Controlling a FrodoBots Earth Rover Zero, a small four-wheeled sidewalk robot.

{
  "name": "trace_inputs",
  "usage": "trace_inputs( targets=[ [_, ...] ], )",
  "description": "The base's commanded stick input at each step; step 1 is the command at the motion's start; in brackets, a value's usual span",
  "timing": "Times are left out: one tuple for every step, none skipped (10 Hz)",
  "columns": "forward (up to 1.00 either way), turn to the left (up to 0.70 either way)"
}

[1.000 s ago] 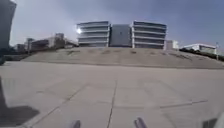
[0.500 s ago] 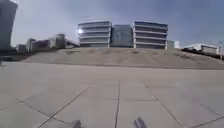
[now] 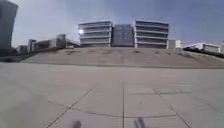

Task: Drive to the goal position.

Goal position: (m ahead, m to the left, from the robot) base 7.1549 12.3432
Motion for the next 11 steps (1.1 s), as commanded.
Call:
trace_inputs(
  targets=[
    [1.0, 0.0],
    [1.0, 0.0],
    [1.0, 0.0],
    [1.0, 0.0],
    [1.0, 0.0],
    [1.0, 0.0],
    [1.0, 0.0],
    [1.0, 0.0],
    [1.0, 0.0],
    [1.0, 0.0],
    [1.0, 0.0]
  ],
)
